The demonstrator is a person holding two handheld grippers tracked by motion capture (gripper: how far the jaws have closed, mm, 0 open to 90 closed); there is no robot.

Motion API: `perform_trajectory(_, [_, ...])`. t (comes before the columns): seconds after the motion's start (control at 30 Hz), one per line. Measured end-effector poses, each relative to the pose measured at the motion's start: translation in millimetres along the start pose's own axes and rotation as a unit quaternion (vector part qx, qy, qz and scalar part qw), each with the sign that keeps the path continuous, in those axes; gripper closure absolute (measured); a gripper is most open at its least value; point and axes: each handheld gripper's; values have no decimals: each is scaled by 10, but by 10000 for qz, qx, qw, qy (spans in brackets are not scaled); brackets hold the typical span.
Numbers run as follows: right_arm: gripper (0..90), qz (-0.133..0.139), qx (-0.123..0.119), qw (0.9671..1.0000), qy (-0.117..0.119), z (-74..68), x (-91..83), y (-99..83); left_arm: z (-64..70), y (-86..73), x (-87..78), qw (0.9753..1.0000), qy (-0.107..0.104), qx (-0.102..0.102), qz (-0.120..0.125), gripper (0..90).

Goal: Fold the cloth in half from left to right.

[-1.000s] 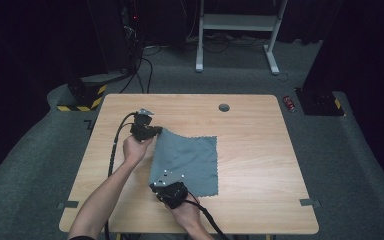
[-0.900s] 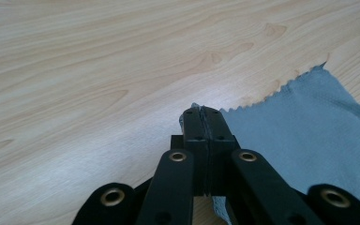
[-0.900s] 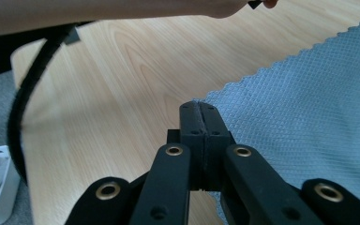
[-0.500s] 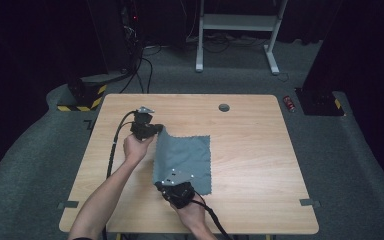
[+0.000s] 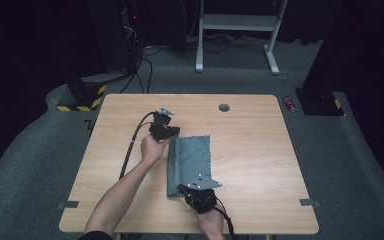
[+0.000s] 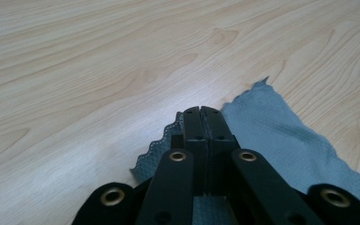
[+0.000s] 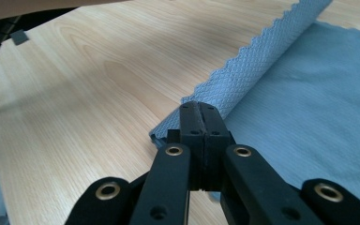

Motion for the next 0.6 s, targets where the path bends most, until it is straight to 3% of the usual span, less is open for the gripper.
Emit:
perform_trajectory(0.37, [900,78,273,9995,-161,125,-139,-173,277,179,219,9994,-75,295,-144,900])
perform_trajectory(0.6, [900,67,464,9986,-229,207,-187,-290,393,223,379,9991,-92,328,-246,899])
Point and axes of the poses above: each handheld gripper's, and its own axes: x roughly forward along the jaws, y roughly out of its top, z roughly to its right, and after that the axes turned 9 degrees about -z, right-handed
